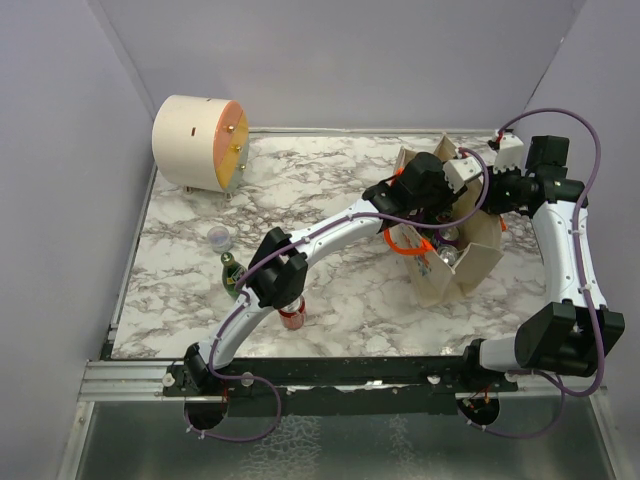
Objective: Place the beverage into the canvas bag
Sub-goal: Place the drink in the canvas bag.
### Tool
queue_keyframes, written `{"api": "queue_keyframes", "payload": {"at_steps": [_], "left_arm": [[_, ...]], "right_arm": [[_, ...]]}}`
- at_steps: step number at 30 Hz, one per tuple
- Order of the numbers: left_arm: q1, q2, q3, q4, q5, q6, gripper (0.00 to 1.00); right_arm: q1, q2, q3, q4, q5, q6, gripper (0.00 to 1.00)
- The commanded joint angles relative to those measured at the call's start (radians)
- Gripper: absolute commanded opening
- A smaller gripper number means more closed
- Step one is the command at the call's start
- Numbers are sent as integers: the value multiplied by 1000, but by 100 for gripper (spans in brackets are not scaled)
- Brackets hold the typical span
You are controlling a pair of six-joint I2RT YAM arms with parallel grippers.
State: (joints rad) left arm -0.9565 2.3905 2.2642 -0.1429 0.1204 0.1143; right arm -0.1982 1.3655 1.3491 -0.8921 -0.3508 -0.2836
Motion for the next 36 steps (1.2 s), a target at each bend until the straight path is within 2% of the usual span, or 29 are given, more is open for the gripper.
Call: {"api": "queue_keyframes", "payload": {"at_steps": [1,19,36], "left_arm": [[0,6,-23,13,48,-18,1],[2,10,-64,9,65,-19,0],[2,12,-105,0,105,-24,0]], "right_arm": [[-6,-7,45,-1,-63,4,2],[-6,49,198,-24,-70,18,2],[-6,63,257,-54,-91,4,2]]}}
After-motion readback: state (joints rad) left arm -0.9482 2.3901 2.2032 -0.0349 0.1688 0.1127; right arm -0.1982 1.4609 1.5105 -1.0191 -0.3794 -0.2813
